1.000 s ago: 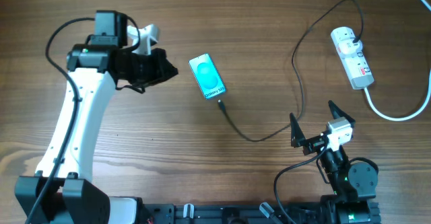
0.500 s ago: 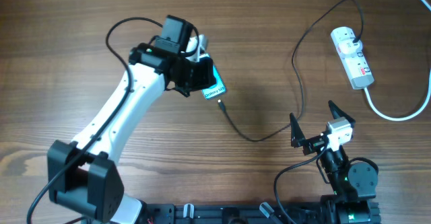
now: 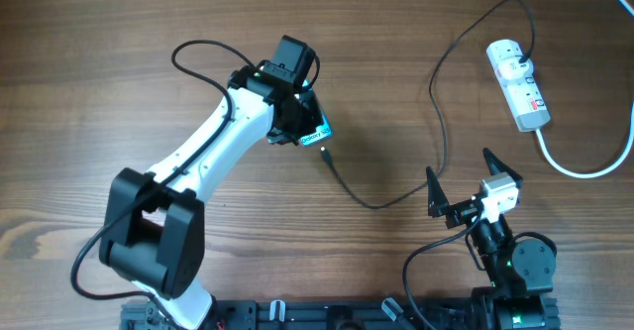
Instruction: Plug charger to phone and switch on socket
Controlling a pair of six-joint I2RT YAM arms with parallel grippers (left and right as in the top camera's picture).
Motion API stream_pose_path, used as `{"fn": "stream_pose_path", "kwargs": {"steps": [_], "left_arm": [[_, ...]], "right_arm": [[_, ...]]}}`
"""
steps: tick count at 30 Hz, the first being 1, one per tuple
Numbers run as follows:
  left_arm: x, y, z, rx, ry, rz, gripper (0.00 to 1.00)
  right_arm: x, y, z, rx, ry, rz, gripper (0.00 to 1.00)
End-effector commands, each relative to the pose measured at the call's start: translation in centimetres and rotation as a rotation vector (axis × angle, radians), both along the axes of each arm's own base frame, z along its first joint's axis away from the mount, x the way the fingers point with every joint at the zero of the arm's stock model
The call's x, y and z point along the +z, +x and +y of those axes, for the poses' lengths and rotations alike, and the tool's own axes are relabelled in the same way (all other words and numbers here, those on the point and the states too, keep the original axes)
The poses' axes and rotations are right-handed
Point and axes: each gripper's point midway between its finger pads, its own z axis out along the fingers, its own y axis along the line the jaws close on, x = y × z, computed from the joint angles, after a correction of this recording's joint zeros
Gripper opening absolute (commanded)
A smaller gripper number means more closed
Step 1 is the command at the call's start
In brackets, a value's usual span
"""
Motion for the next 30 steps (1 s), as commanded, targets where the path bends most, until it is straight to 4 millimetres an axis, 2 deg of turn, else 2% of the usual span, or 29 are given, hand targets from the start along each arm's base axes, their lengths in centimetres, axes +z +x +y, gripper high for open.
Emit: {"fn": "stream_pose_path", "kwargs": {"steps": [1,3,4,5,6,12,16,23,27,30], "left_arm": [[-1.3,0.7,1.4,0.049,0.087,-0.019,0.34],[-1.2,1.6,2.1,0.066,0.13,-0.061,0.49],[-1.1,2.0,2.4,0.075,0.147,-0.081,0.63],[-1.0,2.4,2.7,0.083,0.159,-0.099,0.84],[-0.9,2.9,3.0,0.094,0.172,-0.122,1.0],[0.0,5.4,4.7,0.149,0.261,-0.243,1.0],[0.5,6.6,4.2,0.162,0.241,-0.296,1.0],[0.0,8.4,3.3,0.171,0.204,-0.348,1.0],[-0.6,8.3,2.2,0.148,0.151,-0.323,1.0],[-1.4,7.6,2.3,0.138,0.165,-0.286,1.0]], "right_arm": [[0.0,0.0,0.1,0.01,0.014,0.003,1.0],[0.0,0.0,0.1,0.01,0.014,0.002,0.99],[0.0,0.0,0.1,0.01,0.013,0.002,1.0],[0.0,0.0,0.1,0.01,0.014,0.003,1.0],[0.0,0.0,0.1,0.01,0.014,0.002,1.0],[0.0,0.0,0.1,0.01,0.014,0.002,1.0],[0.0,0.0,0.1,0.01,0.014,0.002,1.0],[0.0,0.0,0.1,0.01,0.014,0.002,1.0],[0.0,0.0,0.1,0.01,0.014,0.003,1.0],[0.0,0.0,0.1,0.01,0.014,0.002,1.0]]}}
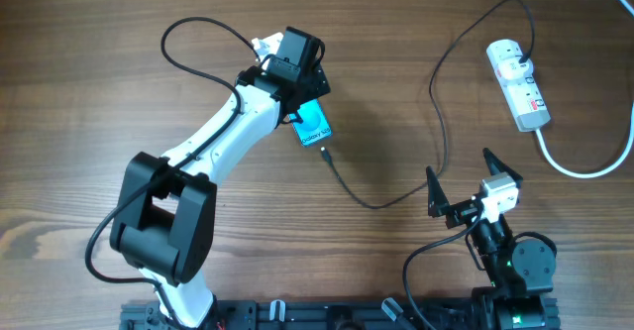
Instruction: Plug charger to phone and switch on socket
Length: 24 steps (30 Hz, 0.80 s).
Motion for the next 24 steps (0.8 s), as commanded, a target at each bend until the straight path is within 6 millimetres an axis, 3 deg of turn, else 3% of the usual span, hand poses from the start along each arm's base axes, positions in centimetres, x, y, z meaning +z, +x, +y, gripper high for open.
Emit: {"fn": "stream_pose_path", "kwargs": {"steps": [1,10,14,24], "left_arm": [[-2.0,-1.0,0.2,-0.005,0.011,0.07,1.0],[-7.1,-2.1,-0.4,0.015,0.02,0.18,1.0],[-7.3,-2.3,-1.5,-0.012,-0.031,0.197,1.0],[-7.2,-1.9,-1.7,-0.014,-0.038,0.182,1.0]], "right_arm": [[0.0,0.0,0.1,0.01,0.014,0.002,1.0],[0.0,0.0,0.1,0.01,0.014,0.003,1.0],[0.0,0.0,0.1,0.01,0.014,0.003,1.0],[0.0,0.0,0.1,0.01,0.013,0.002,1.0]]}}
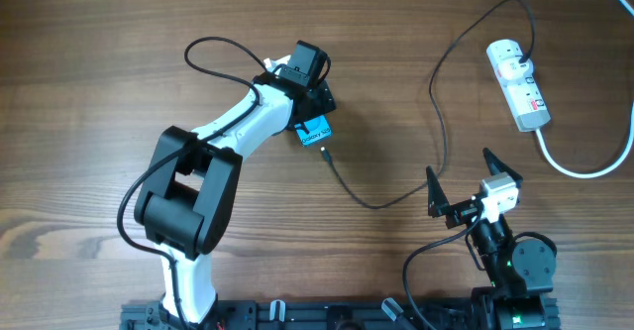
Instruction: Plug charger to phone and switch on socket
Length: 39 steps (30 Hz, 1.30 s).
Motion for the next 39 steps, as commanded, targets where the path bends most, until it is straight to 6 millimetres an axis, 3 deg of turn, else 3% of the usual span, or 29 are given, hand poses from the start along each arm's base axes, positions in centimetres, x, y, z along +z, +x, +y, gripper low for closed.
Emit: {"fn": "stream_pose_path", "kwargs": {"steps": [1,15,22,25,32,34,37,39], "left_arm": [[-0.6,-0.4,-0.2,0.005,-0.009,0.019,1.0],[-0.9,-1.6,-2.0,-0.043,0.009,0.022,1.0],[-2.6,-2.0,-1.9,-0.045,0.029,0.057,1.0],[-3.9,-2.6,-1.6,-0.045,0.049,0.093,1.0],[-4.6,-4.8,-0.3,-0.044,0.101,0.189,0.99],[-4.6,-5.6,0.3,-0.042,0.118,0.221,0.97],[-4.7,-6.7,1.2,-0.035,0.145,0.273,0.86],[-4.7,-7.4,2.1,-0.025,0.163,0.309,0.85]], "right_arm": [[0.0,0.0,0.1,0.01,0.014,0.003,1.0],[0.0,0.0,0.1,0.01,0.014,0.003,1.0],[0.0,0.0,0.1,0.01,0.014,0.002,1.0],[0.0,0.0,0.1,0.01,0.014,0.002,1.0],[0.0,0.0,0.1,0.01,0.014,0.003,1.0],[0.0,0.0,0.1,0.01,0.014,0.002,1.0],[0.0,0.0,0.1,0.01,0.014,0.002,1.0],[0.0,0.0,0.1,0.01,0.014,0.002,1.0]]}}
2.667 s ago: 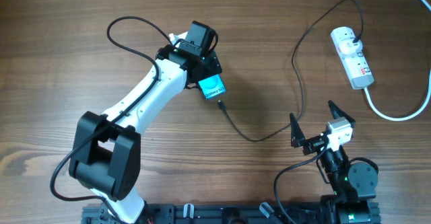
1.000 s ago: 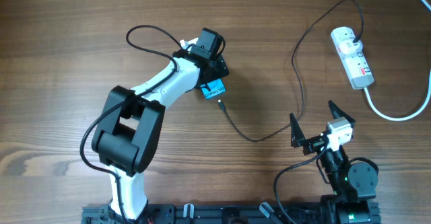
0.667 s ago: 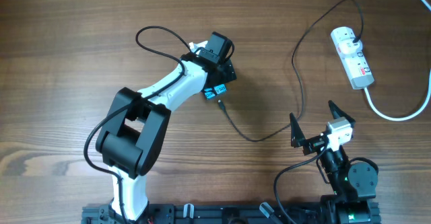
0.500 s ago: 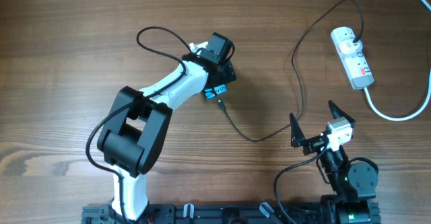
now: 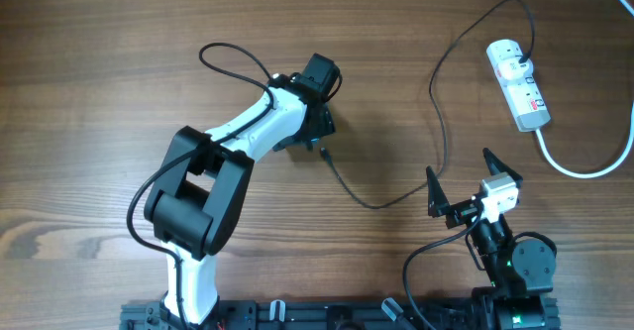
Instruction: Plug charger to phone and switch on socket
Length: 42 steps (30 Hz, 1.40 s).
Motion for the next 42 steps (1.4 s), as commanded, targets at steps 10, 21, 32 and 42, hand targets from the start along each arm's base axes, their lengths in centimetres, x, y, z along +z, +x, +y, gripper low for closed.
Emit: {"fn": "stream_pose_path", "kwargs": {"steps": [10,21,32,42], "left_arm": [[-1.6,-2.2,5.4,-0.056,0.057,0.199,1.0],[1.1,7.3,3.6,-0.418,0.044,-0.148,1.0],[-0.1,2.4,4.0,-0.562,0.087,0.055,0.98],[6.0,12.2,3.2,-0.864,0.346,-0.297,1.0]], "right_arm": [[0.0,0.0,0.1,0.01,0.014,0.003,1.0],[0.0,0.0,0.1,0.01,0.014,0.002,1.0],[0.0,0.0,0.1,0.01,0.013,0.002,1.0],[0.0,0.0,0.1,0.01,0.014,0.002,1.0]]}}
